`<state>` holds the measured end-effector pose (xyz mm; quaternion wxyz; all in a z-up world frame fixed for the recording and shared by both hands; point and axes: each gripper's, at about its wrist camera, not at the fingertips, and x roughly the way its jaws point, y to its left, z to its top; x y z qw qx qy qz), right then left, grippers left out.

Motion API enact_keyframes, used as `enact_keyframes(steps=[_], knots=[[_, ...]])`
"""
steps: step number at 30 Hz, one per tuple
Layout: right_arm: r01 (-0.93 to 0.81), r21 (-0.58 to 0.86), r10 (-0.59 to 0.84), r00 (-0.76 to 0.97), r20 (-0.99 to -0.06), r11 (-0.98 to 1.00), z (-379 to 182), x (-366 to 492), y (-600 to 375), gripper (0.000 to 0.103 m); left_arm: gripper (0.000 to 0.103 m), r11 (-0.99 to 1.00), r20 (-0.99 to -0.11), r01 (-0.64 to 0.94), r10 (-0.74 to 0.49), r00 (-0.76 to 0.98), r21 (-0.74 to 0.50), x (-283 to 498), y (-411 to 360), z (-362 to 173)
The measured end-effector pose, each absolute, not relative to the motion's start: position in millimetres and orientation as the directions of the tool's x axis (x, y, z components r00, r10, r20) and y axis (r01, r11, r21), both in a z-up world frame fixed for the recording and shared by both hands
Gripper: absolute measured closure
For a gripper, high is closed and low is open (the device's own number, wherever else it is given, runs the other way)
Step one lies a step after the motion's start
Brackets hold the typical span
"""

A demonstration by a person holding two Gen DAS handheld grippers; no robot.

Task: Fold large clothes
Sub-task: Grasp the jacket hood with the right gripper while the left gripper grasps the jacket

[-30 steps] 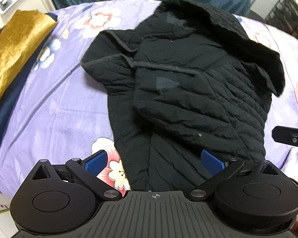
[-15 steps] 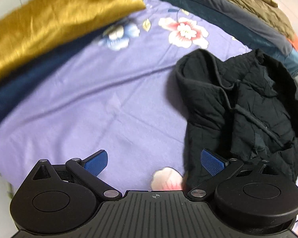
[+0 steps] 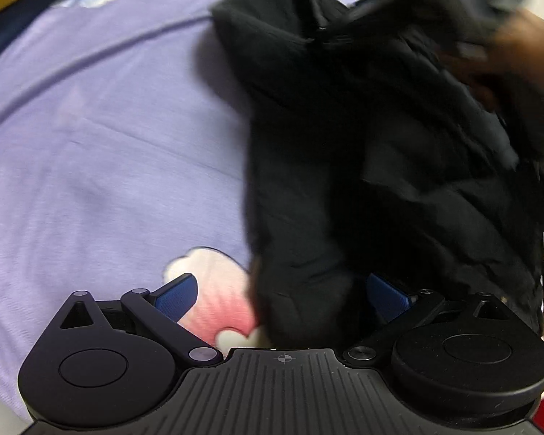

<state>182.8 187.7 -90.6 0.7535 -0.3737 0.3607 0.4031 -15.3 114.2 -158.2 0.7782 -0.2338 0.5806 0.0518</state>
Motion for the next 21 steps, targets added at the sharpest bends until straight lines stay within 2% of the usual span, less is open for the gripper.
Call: enact_keyframes(steps=[1,2,3,5,6,7,8,10,13,17,21], knots=[[-0.878,-0.314,0.278,0.422,-0.863,0.361,-108.4,181.6,195.7,0.032,0.0,0.888,-0.929,-0.349,-0.188,0.319,-0.3,-14.6,111.7,-160.5],[-0.87,-0.348,0.232,0.44,-0.867,0.35,-119.6,180.9,199.2,0.039,0.0,0.89,-0.927,-0.345,-0.186,0.325,-0.299,-14.4,109.4,-163.0],[-0.859,-0.369,0.195,0.453,-0.87,0.354,-132.7,183.5,203.1,0.041,0.0,0.891,-0.925,-0.34,-0.185,0.331,-0.3,-14.4,108.0,-165.4],[-0.852,-0.346,0.213,0.451,-0.867,0.394,-140.2,188.0,198.3,0.04,0.0,0.895,-0.923,-0.332,-0.182,0.338,-0.298,-14.0,105.8,-168.5],[-0.849,-0.328,0.235,0.448,-0.863,0.415,-139.1,191.1,193.7,0.052,0.0,0.895,-0.92,-0.326,-0.188,0.344,-0.305,-13.9,105.3,-168.7],[-0.845,-0.31,0.25,0.445,-0.86,0.436,-136.0,193.2,193.0,0.081,0.0,0.893,-0.914,-0.317,-0.203,0.351,-0.32,-13.4,106.1,-167.7],[-0.825,-0.297,0.254,0.455,-0.853,0.482,-129.4,197.5,188.6,0.09,0.0,0.886,-0.905,-0.309,-0.228,0.359,-0.346,-12.6,107.3,-166.1],[-0.783,-0.241,0.302,0.476,-0.826,0.574,-108.6,203.9,174.4,0.093,0.0,0.865,-0.888,-0.305,-0.282,0.362,-0.399,-10.1,110.7,-163.7],[-0.672,-0.074,0.388,0.51,-0.768,0.737,-55.4,209.6,129.6,0.093,0.0,0.867,-0.882,-0.287,-0.292,0.369,-0.407,-3.7,109.8,-154.6],[-0.533,0.132,0.476,0.584,-0.658,0.836,23.0,198.7,46.0,0.094,0.0,0.85,-0.832,-0.24,-0.334,0.443,-0.469,1.2,108.3,-123.9],[-0.424,0.19,0.452,0.694,-0.56,0.885,90.6,177.1,-41.8,0.094,0.0,0.855,-0.754,-0.103,-0.384,0.533,-0.509,10.1,90.1,-73.9]])
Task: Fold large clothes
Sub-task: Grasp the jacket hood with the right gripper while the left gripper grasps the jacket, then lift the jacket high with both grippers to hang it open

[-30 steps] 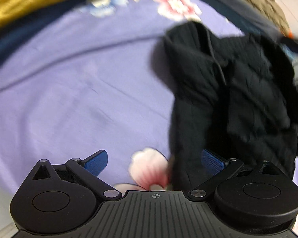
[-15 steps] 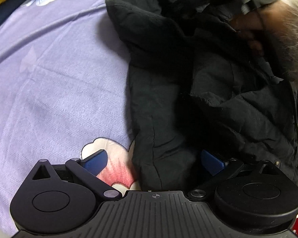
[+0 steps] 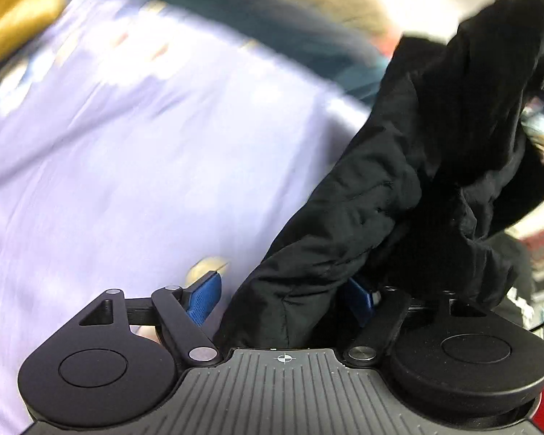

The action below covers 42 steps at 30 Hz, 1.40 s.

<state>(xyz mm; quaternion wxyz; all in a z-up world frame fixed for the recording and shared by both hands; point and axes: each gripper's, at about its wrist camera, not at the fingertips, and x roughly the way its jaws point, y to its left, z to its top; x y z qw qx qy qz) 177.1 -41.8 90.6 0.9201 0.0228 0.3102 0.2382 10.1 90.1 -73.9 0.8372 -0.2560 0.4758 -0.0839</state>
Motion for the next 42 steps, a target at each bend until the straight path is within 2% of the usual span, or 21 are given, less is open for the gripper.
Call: enact_keyframes(steps=[2,5,7,9,11,14,18,24,26,29,33,36,38,40,41,42], knots=[[-0.363,0.231,0.43,0.735,-0.524,0.903,116.4,163.2,-86.0,0.094,0.0,0.862,-0.709,0.011,-0.424,0.564,-0.507,13.7,72.8,-53.0],[-0.314,0.246,0.396,0.783,-0.48,0.917,143.4,138.3,-139.6,0.094,0.0,0.827,-0.665,0.159,-0.534,0.522,-0.539,25.7,43.8,-40.8],[-0.291,0.261,0.383,0.806,-0.451,0.92,155.2,116.7,-168.1,0.094,0.025,0.785,-0.641,0.185,-0.597,0.483,-0.592,34.5,30.8,-36.3],[-0.264,0.281,0.366,0.829,-0.423,0.923,164.8,97.2,-191.4,0.094,0.039,0.765,-0.619,0.223,-0.626,0.473,-0.604,38.2,17.9,-24.0],[-0.259,0.263,0.347,0.858,-0.378,0.929,176.7,80.4,-207.7,0.094,0.051,0.801,-0.622,0.312,-0.595,0.51,-0.51,36.2,-0.1,-1.0],[-0.284,0.254,0.354,0.887,-0.296,0.925,196.3,55.6,-223.5,0.094,0.057,0.781,-0.55,0.371,-0.62,0.56,-0.503,28.2,-11.5,51.7],[-0.341,0.29,0.391,0.911,-0.133,0.894,242.4,16.8,-248.0,0.094,0.057,0.734,-0.384,0.493,-0.67,0.635,-0.467,-3.5,-10.0,134.0],[-0.456,0.267,0.415,0.888,0.198,0.849,323.3,-31.3,-277.7,0.094,0.057,0.699,-0.116,0.637,-0.698,0.707,-0.324,-47.7,-15.4,236.2],[-0.489,0.237,0.418,0.86,0.294,0.84,344.4,-44.3,-284.6,0.094,0.057,0.707,-0.049,0.655,-0.689,0.723,-0.265,-56.6,-8.3,265.4],[-0.549,0.184,0.438,0.793,0.424,0.816,361.0,-61.2,-287.0,0.094,0.057,0.71,0.004,0.668,-0.685,0.729,-0.222,-85.7,-5.6,300.1],[-0.616,0.178,0.463,0.724,0.512,0.767,368.9,-67.7,-292.3,0.094,0.057,0.74,0.015,0.654,-0.66,0.751,-0.157,-87.7,-1.4,315.0],[-0.598,0.15,0.451,0.725,0.521,0.787,369.1,-51.8,-290.5,0.094,0.057,0.762,-0.011,0.618,-0.632,0.775,-0.195,-64.8,1.2,305.9],[-0.579,0.182,0.436,0.753,0.493,0.795,357.6,-26.8,-292.3,0.094,0.056,0.786,-0.068,0.577,-0.603,0.795,-0.224,-30.3,-3.1,286.6],[-0.528,0.222,0.405,0.808,0.429,0.819,346.6,9.5,-293.6,0.093,0.056,0.816,-0.162,0.525,-0.568,0.807,-0.242,33.3,-15.1,253.7],[-0.498,0.263,0.384,0.84,0.384,0.826,336.2,29.4,-297.7,0.092,0.047,0.833,-0.216,0.493,-0.544,0.81,-0.252,51.2,-12.7,228.5],[-0.467,0.308,0.367,0.869,0.332,0.829,324.5,55.3,-301.9,0.086,0.039,0.853,-0.272,0.457,-0.515,0.813,-0.251,71.9,-18.0,208.0]])
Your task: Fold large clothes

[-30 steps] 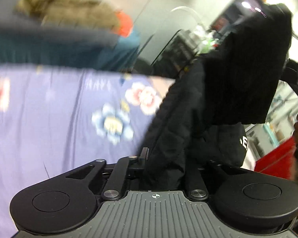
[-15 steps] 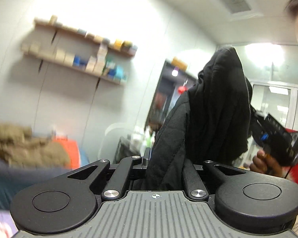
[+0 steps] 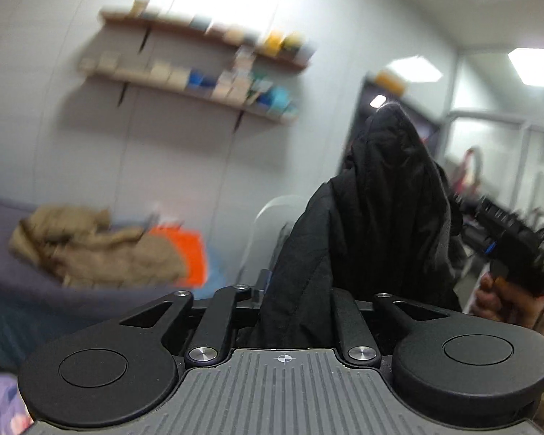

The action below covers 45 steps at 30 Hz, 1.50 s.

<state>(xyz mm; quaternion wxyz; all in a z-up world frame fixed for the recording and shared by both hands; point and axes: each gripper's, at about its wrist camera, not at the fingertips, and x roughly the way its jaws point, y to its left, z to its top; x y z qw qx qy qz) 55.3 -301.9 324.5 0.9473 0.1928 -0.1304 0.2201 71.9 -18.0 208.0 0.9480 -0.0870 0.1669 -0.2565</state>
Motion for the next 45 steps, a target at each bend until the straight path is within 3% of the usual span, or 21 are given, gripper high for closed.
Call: enact_keyframes(steps=[1,2,3,4,5,6,9,13,17,20,24,29,34,39,42,45], knots=[[-0.427,0.346,0.346,0.898,0.271,0.835,310.3,82.4,-305.1,0.069,0.006,0.873,-0.334,0.418,-0.483,0.809,-0.25,92.6,-23.4,183.9],[-0.381,0.367,0.327,0.923,0.202,0.849,293.3,107.6,-305.9,0.053,0.0,0.893,-0.389,0.375,-0.447,0.805,-0.25,113.6,-26.2,155.0],[-0.306,0.379,0.28,0.952,0.124,0.873,272.7,136.0,-308.0,0.019,0.0,0.921,-0.443,0.312,-0.386,0.809,-0.233,132.3,-29.7,123.7],[-0.226,0.385,0.222,0.973,0.056,0.895,252.5,155.6,-306.3,0.001,0.0,0.942,-0.487,0.259,-0.333,0.807,-0.215,139.8,-28.3,99.8],[-0.133,0.389,0.163,0.986,-0.045,0.912,227.6,178.7,-305.8,0.004,0.0,0.957,-0.536,0.217,-0.287,0.794,-0.191,146.1,-27.1,68.4],[-0.045,0.388,0.113,0.981,-0.155,0.921,201.5,196.4,-305.0,0.013,0.0,0.968,-0.582,0.192,-0.252,0.773,-0.164,151.7,-26.5,44.5],[0.122,0.407,0.054,0.917,-0.395,0.905,116.2,216.4,-311.0,0.012,0.0,0.993,-0.732,0.107,-0.114,0.672,-0.056,164.8,-19.6,-27.6],[0.225,0.298,-0.009,0.81,-0.586,0.927,29.2,179.2,-317.7,0.01,0.0,0.995,-0.844,0.038,-0.094,0.528,-0.087,145.5,13.5,-98.3],[0.274,0.124,-0.088,0.651,-0.754,0.954,-33.8,135.5,-340.9,0.01,0.0,0.987,-0.901,-0.09,-0.082,0.427,-0.133,114.7,54.4,-139.4],[0.378,0.088,-0.162,0.58,-0.798,0.922,-52.5,106.6,-371.8,0.009,0.0,0.975,-0.918,-0.175,-0.057,0.392,-0.135,96.6,77.8,-152.0],[0.537,0.164,-0.18,0.529,-0.829,0.827,-67.6,93.5,-412.3,0.007,0.0,0.961,-0.928,-0.241,-0.038,0.372,-0.136,72.5,94.9,-148.6],[0.612,0.255,-0.144,0.526,-0.838,0.748,-78.9,92.5,-421.5,0.007,0.0,0.966,-0.914,-0.193,-0.082,0.397,-0.17,51.7,80.7,-136.6],[0.474,0.322,-0.006,0.569,-0.822,0.819,-87.0,97.6,-383.5,0.007,0.0,0.977,-0.897,-0.002,-0.193,0.397,-0.211,52.2,38.3,-137.3],[0.153,0.39,0.278,0.474,-0.835,0.908,-108.3,115.9,-323.1,0.007,0.0,0.945,-0.898,0.172,-0.32,0.304,-0.278,41.8,-0.5,-155.5],[0.067,0.434,0.383,0.363,-0.849,0.898,-132.9,121.3,-298.7,0.007,0.0,0.933,-0.906,0.234,-0.331,0.263,-0.272,41.2,-14.5,-170.7],[0.1,0.397,0.36,0.262,-0.895,0.913,-160.5,122.5,-293.2,0.008,0.0,0.96,-0.92,0.203,-0.247,0.305,-0.19,52.2,-10.6,-181.0]])
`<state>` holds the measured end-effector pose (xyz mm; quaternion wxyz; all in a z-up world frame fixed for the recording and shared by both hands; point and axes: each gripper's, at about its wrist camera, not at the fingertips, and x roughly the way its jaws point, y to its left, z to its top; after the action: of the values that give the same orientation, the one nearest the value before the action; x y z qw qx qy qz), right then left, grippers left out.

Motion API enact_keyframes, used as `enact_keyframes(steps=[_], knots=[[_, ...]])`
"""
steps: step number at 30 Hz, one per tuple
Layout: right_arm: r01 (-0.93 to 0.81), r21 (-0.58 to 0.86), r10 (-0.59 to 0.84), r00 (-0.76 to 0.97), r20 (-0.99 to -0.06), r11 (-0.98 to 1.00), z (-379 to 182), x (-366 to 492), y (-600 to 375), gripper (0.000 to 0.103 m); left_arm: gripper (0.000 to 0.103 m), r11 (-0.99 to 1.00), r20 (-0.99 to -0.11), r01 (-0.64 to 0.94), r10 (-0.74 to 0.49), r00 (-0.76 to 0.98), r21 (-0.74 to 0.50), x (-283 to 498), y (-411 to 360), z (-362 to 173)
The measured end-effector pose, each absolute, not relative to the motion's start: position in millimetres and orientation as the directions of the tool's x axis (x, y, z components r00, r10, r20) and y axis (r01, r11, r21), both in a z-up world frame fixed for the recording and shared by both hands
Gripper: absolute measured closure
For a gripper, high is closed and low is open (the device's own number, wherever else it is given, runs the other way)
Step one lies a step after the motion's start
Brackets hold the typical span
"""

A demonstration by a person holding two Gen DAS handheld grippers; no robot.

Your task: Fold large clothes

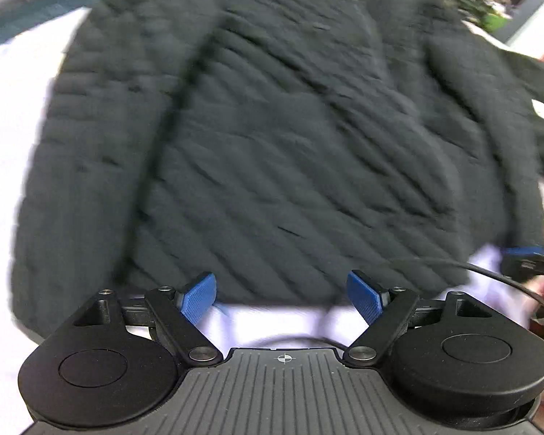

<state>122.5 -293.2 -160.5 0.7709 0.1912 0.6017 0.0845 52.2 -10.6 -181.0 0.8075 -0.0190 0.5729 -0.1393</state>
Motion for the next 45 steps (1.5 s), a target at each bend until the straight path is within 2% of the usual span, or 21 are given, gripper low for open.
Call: enact_keyframes(steps=[3,5,6,7,8,11,13,16,18,20,22,26,29,33,38,41,45], knots=[[0.206,0.271,0.222,0.232,-0.947,0.94,-172.8,121.3,-312.9,0.012,0.0,0.994,-0.923,0.055,-0.107,0.371,-0.093,74.4,20.5,-187.1],[0.293,0.218,0.142,0.259,-0.955,0.931,-175.6,119.9,-338.2,0.026,0.0,0.998,-0.909,-0.063,0.002,0.416,-0.027,89.4,49.2,-180.9],[0.335,0.182,0.084,0.286,-0.954,0.925,-173.4,118.3,-352.0,0.039,0.0,0.993,-0.899,-0.117,0.033,0.438,-0.02,96.7,67.0,-175.6],[0.37,0.135,0.018,0.304,-0.952,0.919,-171.2,117.1,-364.9,0.048,0.0,0.986,-0.891,-0.168,0.073,0.447,-0.004,103.5,84.5,-170.4],[0.406,0.084,-0.056,0.32,-0.946,0.91,-165.5,116.5,-378.1,0.049,0.0,0.978,-0.885,-0.208,0.123,0.449,0.03,110.6,98.0,-167.4],[0.498,-0.053,-0.27,0.375,-0.887,0.866,-143.3,113.2,-416.2,0.048,0.0,0.943,-0.843,-0.281,0.295,0.45,0.18,129.1,127.4,-158.7],[0.555,-0.142,-0.385,0.351,-0.854,0.82,-137.1,115.8,-442.2,0.028,0.0,0.906,-0.833,-0.318,0.392,0.391,0.278,140.4,143.7,-161.3],[0.609,-0.198,-0.448,0.292,-0.845,0.768,-146.3,120.8,-476.4,0.021,0.0,0.919,-0.863,-0.333,0.335,0.377,0.212,139.4,161.2,-156.6],[0.64,-0.173,-0.429,0.269,-0.862,0.749,-148.7,116.1,-489.2,0.021,0.0,0.932,-0.86,-0.329,0.29,0.419,0.154,125.1,160.0,-145.7],[0.658,-0.098,-0.406,0.334,-0.851,0.747,-138.2,107.5,-489.1,0.021,0.0,0.952,-0.86,-0.295,0.221,0.46,0.087,107.4,148.6,-136.6],[0.642,-0.023,-0.388,0.434,-0.813,0.766,-125.9,94.5,-477.1,0.011,0.0,0.967,-0.86,-0.252,0.146,0.488,0.021,88.0,137.1,-131.9],[0.536,0.059,-0.313,0.575,-0.756,0.842,-108.8,87.0,-452.7,0.005,0.0,0.98,-0.872,-0.152,-0.041,0.488,-0.132,56.8,107.8,-136.8],[0.408,0.131,-0.175,0.63,-0.757,0.904,-105.4,88.7,-433.7,0.002,0.0,0.979,-0.892,-0.091,-0.124,0.436,-0.18,43.6,91.8,-153.5],[0.305,0.234,-0.005,0.618,-0.786,0.923,-114.4,100.6,-412.7,0.003,0.0,0.982,-0.904,-0.044,-0.152,0.401,-0.185,33.6,74.7,-167.9],[0.189,0.241,0.073,0.623,-0.779,0.952,-110.7,114.4,-377.7,0.002,0.0,0.973,-0.916,-0.027,-0.208,0.344,-0.231,32.7,71.9,-180.8],[0.116,0.257,0.146,0.573,-0.806,0.96,-114.8,120.2,-355.5,0.002,0.0,0.971,-0.911,-0.001,-0.225,0.347,-0.24,38.3,64.1,-182.5],[-0.01,0.272,0.246,0.459,-0.854,0.962,-129.3,126.5,-330.2,0.001,0.0,0.983,-0.91,-0.021,-0.163,0.382,-0.185,55.6,65.6,-187.4]])
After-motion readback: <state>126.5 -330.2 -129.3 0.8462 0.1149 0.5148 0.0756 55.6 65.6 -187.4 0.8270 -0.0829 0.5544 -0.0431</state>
